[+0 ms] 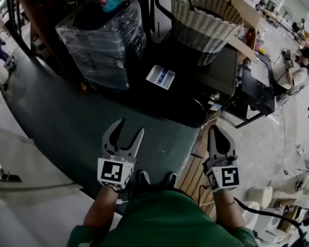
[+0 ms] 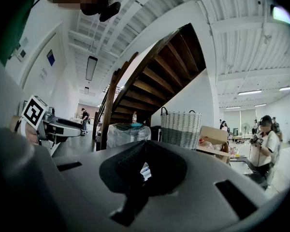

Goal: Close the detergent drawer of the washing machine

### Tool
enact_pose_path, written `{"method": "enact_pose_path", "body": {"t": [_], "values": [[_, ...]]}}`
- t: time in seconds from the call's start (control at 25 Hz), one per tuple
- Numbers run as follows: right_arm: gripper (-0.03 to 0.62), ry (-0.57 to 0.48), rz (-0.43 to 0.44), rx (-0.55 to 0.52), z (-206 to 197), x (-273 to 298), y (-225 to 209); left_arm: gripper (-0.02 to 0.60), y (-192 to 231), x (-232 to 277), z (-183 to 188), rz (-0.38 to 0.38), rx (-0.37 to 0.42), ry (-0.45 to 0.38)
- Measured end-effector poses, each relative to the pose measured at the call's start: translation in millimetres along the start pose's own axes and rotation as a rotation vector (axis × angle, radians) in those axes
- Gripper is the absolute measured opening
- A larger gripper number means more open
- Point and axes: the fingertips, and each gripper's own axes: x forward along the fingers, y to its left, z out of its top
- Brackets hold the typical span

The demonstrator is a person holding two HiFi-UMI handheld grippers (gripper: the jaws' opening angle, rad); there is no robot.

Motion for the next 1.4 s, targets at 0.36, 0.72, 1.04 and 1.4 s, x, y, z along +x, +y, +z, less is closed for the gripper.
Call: {"method": "enact_pose_path", "body": {"t": [0.36, 0.72, 1.04, 1.4], "values": [[0.023, -0.007, -0.027, 0.003, 7, -7, 19, 0.256, 15, -21, -4, -0.009, -0.024, 0.0], [0.025, -0.008, -0.067, -0.029, 20, -1, 52, 0.256, 55, -48, -1, -0.013, -0.062, -0.045], [0.025, 0.005, -0.048, -0.035, 16, 8, 86, 0.256, 81, -54, -19, -0.017, -0.1, -0.024], [0.025, 0.01, -0.017, 0.026, -7, 54, 73, 0.256, 96, -21, -37, 0.002, -0.093, 0.037]]}}
